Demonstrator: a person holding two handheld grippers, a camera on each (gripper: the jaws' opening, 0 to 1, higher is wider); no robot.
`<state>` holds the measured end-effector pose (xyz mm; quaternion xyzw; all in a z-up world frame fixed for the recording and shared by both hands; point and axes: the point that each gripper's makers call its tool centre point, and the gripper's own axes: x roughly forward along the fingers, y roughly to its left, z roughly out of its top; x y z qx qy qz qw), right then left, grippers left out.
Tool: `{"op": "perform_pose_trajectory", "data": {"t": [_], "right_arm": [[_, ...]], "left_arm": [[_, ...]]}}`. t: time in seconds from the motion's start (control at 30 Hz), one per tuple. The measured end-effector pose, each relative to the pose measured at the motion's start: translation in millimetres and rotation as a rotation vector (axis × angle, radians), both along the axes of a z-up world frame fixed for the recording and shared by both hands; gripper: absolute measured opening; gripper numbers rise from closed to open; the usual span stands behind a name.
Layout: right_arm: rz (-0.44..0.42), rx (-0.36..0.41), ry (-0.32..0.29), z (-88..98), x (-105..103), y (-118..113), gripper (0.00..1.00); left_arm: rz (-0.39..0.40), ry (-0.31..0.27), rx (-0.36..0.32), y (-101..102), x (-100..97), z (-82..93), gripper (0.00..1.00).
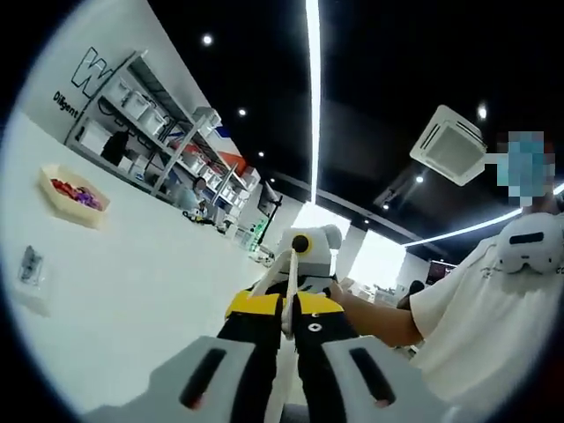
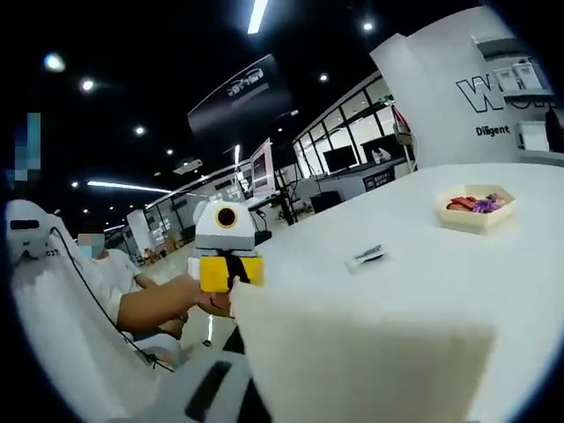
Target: Place the target food into the container with the food tongs after gripping and lifting it, then release it inside without dropping or visibly crushing the food.
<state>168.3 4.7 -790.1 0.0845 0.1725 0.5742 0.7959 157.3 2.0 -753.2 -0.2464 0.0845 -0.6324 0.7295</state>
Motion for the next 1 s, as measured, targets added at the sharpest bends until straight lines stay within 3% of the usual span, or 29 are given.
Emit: {"op": "perform_pose_trajectory", "data": {"t": [0.13,0.27,0.4,0.5,0.67,1.0], "right_arm": [[0.029,0.088,0.027,10.0,-5,0,0.09],[0.049,0.095,0.0,11.1,-10,1,0.18],[0.067,0.143,0.015,13.9,-13,-1,0.2],[0.073,0.227,0.068,23.3,-15,1,0.27],[0.069,0.248,0.065,25.7,-13,-1,0.27],[0.067,0.327,0.118,29.8,-12,-2,0.24]], "left_arm": [[-0.006,0.005,-0.019,0,-0.6,3.8,0.04],[-0.007,0.002,-0.018,-2,-1.5,4.1,0.04],[-0.007,-0.001,-0.023,-1,-1.5,5.2,0.04],[-0.009,-0.001,-0.022,-2,-1.4,4.2,0.04],[0.001,0.004,-0.044,-2,-0.2,7.0,0.04],[0.0,0.039,-0.107,0,1.4,9.6,0.03]]}}
